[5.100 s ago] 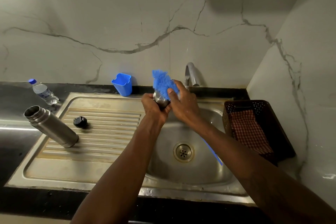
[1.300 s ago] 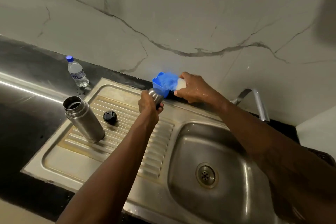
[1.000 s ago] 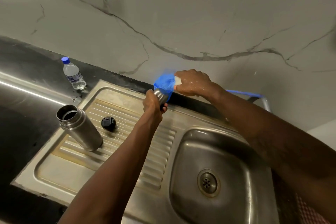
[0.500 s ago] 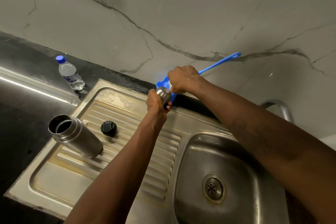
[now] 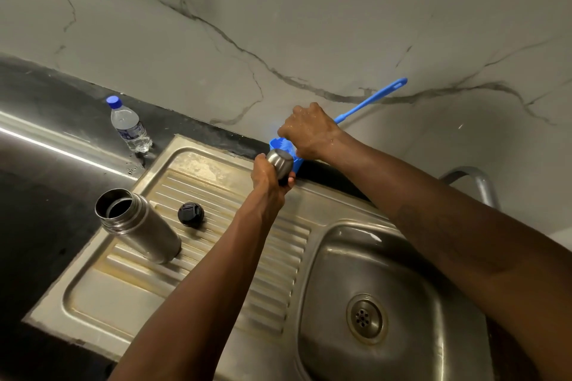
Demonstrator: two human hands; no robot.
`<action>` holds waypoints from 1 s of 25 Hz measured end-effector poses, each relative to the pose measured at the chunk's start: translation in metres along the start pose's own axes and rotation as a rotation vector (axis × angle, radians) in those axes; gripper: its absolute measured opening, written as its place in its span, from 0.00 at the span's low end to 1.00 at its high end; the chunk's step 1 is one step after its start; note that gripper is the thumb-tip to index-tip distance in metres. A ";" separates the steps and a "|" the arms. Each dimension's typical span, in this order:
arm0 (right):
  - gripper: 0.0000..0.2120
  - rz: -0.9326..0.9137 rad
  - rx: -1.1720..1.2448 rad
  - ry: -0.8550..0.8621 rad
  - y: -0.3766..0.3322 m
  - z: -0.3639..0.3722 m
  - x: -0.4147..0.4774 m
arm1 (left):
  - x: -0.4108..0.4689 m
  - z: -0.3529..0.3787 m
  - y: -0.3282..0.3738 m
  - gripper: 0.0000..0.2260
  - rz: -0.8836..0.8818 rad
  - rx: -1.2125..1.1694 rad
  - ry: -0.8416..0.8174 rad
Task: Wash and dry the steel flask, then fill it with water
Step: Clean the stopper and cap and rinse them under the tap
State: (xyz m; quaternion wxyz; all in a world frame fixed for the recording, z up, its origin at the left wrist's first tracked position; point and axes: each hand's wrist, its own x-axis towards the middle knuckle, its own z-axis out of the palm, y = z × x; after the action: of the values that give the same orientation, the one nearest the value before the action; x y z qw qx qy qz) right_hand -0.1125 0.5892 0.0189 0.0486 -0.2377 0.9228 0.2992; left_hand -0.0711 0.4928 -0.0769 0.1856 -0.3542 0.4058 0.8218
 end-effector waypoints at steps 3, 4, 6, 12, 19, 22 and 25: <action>0.10 -0.032 -0.011 0.066 0.001 0.001 -0.011 | -0.013 -0.001 -0.002 0.18 0.005 0.000 -0.014; 0.10 -0.028 -0.001 0.081 0.001 0.000 -0.015 | -0.019 -0.001 -0.002 0.18 0.005 -0.002 -0.019; 0.11 -0.027 0.042 0.113 0.002 -0.001 -0.023 | -0.026 -0.001 -0.004 0.18 0.004 -0.006 -0.020; 0.12 0.005 0.528 0.124 -0.014 -0.010 -0.064 | -0.048 0.000 -0.011 0.18 0.045 0.023 -0.090; 0.27 0.048 0.634 0.181 -0.030 0.024 -0.152 | -0.084 0.011 -0.060 0.17 0.087 0.108 -0.230; 0.33 0.085 0.701 0.141 -0.028 0.035 -0.181 | -0.097 0.017 -0.084 0.14 0.080 0.154 -0.239; 0.36 0.162 0.873 0.134 -0.035 0.050 -0.205 | -0.102 0.022 -0.108 0.18 0.052 0.155 -0.218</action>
State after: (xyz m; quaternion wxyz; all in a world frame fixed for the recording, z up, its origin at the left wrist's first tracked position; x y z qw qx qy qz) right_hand 0.0817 0.6773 0.0068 0.0610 -0.1408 0.9794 -0.1314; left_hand 0.0530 0.5736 -0.0510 0.2342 -0.2370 0.4545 0.8261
